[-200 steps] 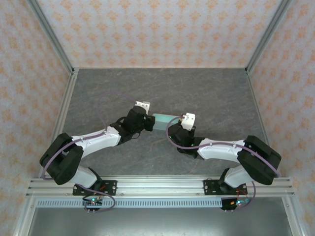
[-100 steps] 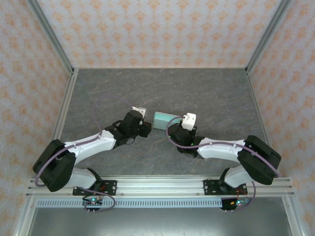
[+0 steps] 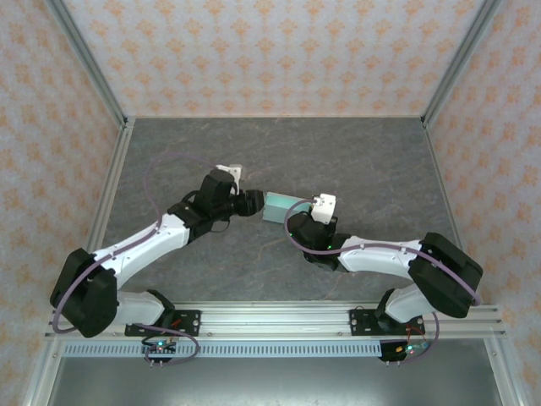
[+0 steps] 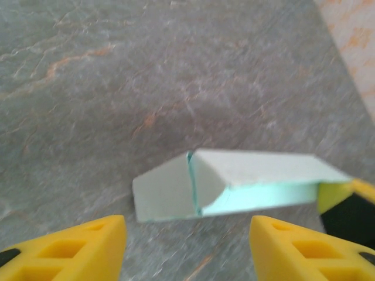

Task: Fold the paper box

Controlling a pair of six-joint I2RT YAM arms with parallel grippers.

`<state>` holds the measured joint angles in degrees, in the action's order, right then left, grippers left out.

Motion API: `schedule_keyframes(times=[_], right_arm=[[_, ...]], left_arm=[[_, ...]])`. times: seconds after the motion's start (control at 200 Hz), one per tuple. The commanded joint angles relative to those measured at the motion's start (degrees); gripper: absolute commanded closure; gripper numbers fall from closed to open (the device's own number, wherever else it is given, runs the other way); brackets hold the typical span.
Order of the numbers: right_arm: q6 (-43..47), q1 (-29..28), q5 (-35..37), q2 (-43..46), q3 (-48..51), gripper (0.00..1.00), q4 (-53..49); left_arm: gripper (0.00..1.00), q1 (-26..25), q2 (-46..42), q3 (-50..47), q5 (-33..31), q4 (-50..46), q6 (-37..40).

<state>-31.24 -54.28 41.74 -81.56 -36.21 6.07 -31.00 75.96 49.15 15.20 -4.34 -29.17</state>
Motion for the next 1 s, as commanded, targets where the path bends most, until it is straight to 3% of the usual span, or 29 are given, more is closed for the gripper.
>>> schedule_keyframes(times=[0.0,0.345,0.595,0.996], right_arm=[[1.1,0.1,-1.2,-1.1,-0.3,1.0,-5.5],[1.1,0.1,-0.8,-0.8,-0.5,1.0,-6.1],[0.7,0.1,-0.8,-0.8,-0.5,1.0,-6.3],[-0.4,0.1,-1.4,-1.7,-1.2,1.0,-6.8]], left_arm=[[0.4,1.3,3.9,4.0,5.8,3.0,-5.0],[0.4,2.2,14.0,8.5,8.2,4.8,-8.1],[0.5,2.2,14.7,5.1,9.0,8.6,-10.8],[0.59,1.0,15.0,-1.8,7.7,15.1,-15.2]])
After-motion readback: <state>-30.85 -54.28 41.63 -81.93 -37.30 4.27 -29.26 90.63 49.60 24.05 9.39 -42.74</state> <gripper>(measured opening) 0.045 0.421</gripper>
